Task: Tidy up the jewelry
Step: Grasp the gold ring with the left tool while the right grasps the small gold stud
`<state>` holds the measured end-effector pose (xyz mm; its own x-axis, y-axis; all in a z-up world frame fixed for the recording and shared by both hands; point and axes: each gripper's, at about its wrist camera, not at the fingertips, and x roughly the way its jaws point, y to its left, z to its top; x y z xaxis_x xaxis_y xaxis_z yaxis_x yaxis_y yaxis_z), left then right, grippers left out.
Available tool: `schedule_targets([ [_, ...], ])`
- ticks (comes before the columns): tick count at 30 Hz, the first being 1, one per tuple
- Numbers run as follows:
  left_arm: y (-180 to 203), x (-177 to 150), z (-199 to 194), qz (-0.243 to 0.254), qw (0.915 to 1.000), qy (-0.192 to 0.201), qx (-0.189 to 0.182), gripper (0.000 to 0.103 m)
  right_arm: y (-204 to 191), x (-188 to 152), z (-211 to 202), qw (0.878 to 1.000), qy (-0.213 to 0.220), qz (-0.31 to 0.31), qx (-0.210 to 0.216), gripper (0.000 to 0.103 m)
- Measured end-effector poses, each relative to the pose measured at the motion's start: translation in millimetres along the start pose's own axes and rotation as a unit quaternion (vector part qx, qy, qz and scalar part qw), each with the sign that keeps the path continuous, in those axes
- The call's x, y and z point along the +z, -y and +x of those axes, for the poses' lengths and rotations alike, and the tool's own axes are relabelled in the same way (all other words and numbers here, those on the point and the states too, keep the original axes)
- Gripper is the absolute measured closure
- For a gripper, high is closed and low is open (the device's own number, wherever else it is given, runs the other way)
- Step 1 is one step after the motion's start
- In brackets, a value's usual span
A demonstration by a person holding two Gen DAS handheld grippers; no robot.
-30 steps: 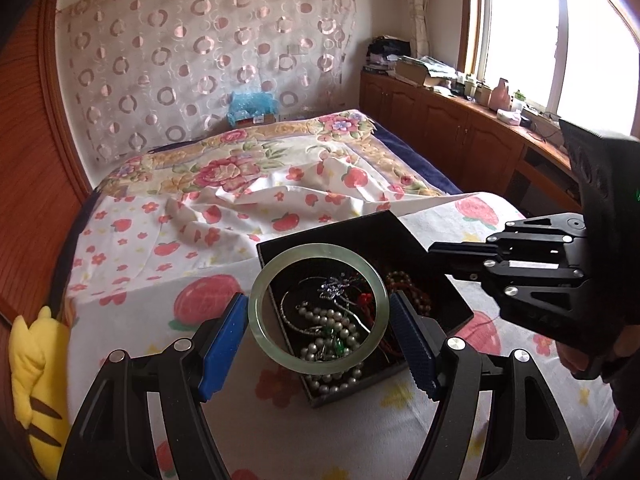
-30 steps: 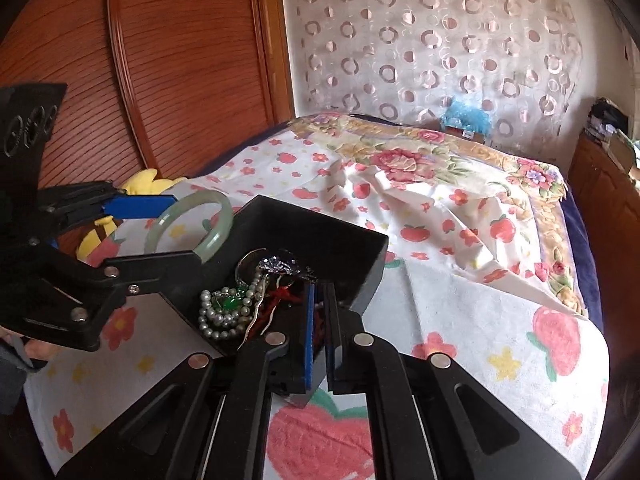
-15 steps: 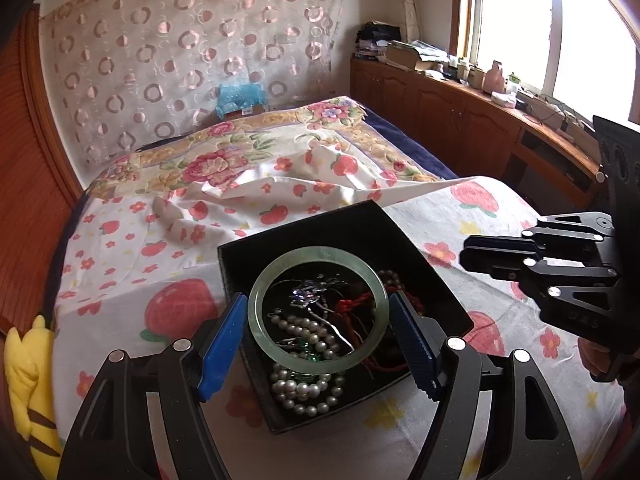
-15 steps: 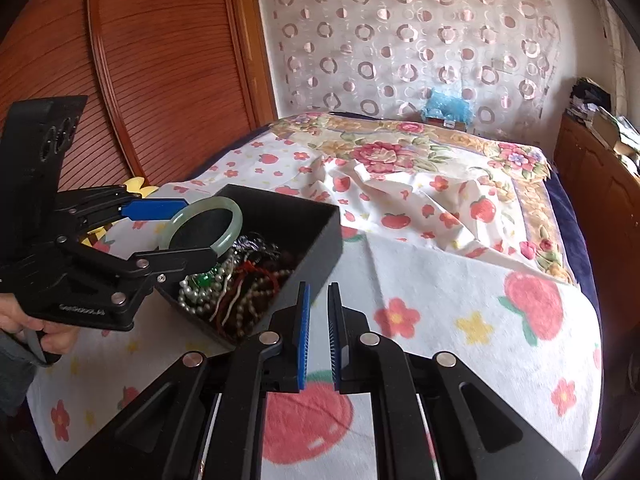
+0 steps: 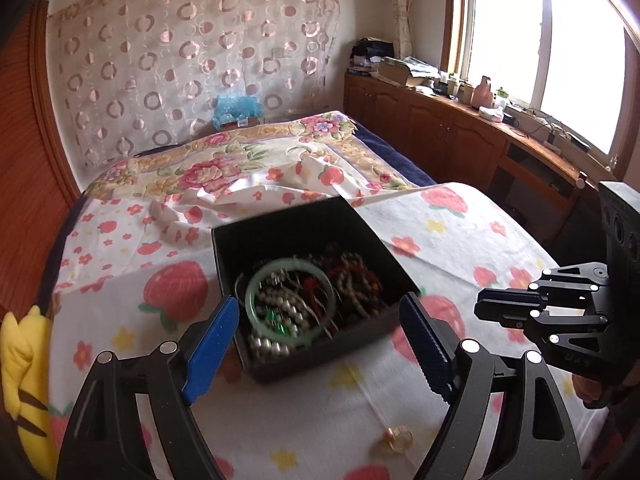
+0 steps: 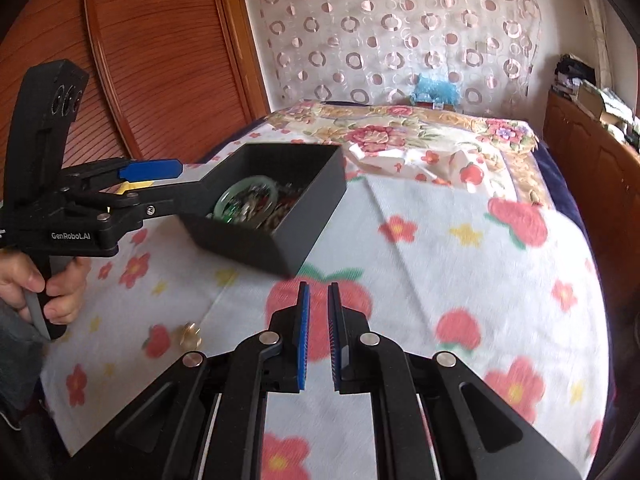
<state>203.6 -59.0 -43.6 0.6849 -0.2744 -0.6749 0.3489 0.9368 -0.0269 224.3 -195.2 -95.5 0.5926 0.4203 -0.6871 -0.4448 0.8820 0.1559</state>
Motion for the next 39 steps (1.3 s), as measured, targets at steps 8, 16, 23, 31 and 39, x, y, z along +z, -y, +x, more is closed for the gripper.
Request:
schedule_targets([
  [8,4.0,-30.5,-31.6,0.001,0.9997,0.022,0.013,0.024,-10.4,-15.9,-3.8,1.000,-0.002,0.009,0.009,0.092],
  [16,5.1,-62.3,-40.1,-0.017,0.9997,0.011,0.016,0.024,-32.3,-33.6,-1.0,1.000,-0.013,-0.009,0.011,0.075],
  [23,1.5,-79.2,-44.8,-0.031,0.9995,-0.006,0.004,0.024,-51.6,-40.3,4.5,0.999,-0.029,-0.034,0.019,0.075],
  [31,4.9,-87.9,-52.3,-0.031,0.9995,-0.008,0.005,0.024,-67.6,-41.0,24.2,0.994,-0.066,-0.082,-0.008,0.075],
  [39,10.8,-97.7,-48.9,-0.040,0.9989,-0.017,-0.014,0.024,-65.3,-43.8,17.5,0.995,-0.057,-0.083,-0.012,0.096],
])
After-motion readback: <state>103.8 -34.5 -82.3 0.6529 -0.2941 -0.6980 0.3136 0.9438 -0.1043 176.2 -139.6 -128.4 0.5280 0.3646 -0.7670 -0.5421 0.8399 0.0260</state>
